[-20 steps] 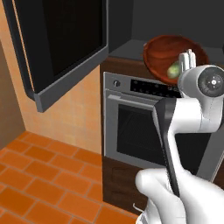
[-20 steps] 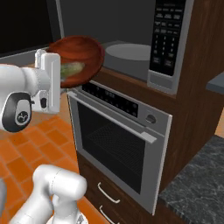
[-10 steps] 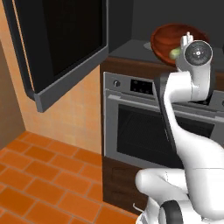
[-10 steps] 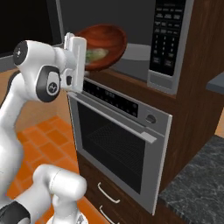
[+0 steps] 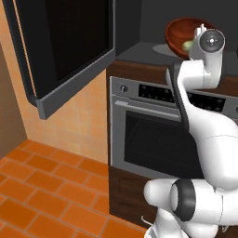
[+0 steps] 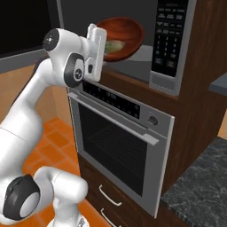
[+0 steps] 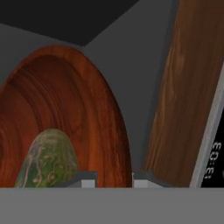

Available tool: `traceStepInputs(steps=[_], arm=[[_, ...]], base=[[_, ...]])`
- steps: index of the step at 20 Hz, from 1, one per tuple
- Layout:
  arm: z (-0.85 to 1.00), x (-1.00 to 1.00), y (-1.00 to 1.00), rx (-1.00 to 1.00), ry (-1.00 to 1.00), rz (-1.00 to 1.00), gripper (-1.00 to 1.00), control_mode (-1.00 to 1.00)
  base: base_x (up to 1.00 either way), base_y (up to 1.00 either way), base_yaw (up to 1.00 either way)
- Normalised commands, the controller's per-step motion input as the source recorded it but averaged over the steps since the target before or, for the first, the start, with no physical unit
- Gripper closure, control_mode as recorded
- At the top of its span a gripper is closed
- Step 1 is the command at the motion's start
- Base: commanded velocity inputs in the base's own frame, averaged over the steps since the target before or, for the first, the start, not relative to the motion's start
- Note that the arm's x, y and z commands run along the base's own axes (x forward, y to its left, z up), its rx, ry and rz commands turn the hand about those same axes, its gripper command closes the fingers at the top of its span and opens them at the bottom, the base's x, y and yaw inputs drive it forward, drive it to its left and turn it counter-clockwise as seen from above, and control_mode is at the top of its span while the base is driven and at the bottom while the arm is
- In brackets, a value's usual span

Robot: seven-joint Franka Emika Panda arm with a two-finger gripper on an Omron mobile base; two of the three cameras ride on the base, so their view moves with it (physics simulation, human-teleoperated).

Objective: Pick the cucumber from the sink and place it in the bowl. Then pick the bowl and place it in the microwave. Then close the microwave door and press the start button.

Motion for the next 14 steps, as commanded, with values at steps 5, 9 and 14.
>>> traceStepInputs(steps=[5, 9, 14], arm=[[0.40, 0.52, -0.02, 0.00, 0.10, -0.02, 1.00, -1.00], [0.06, 0.66, -0.11, 0.00, 0.03, 0.00, 1.00, -1.00], [-0.07, 0.61, -0.26, 0.00, 0.01, 0.00, 1.00, -1.00]], base=[[0.00, 0.00, 0.00], [0.00, 0.00, 0.00], [0.00, 0.00, 0.00]])
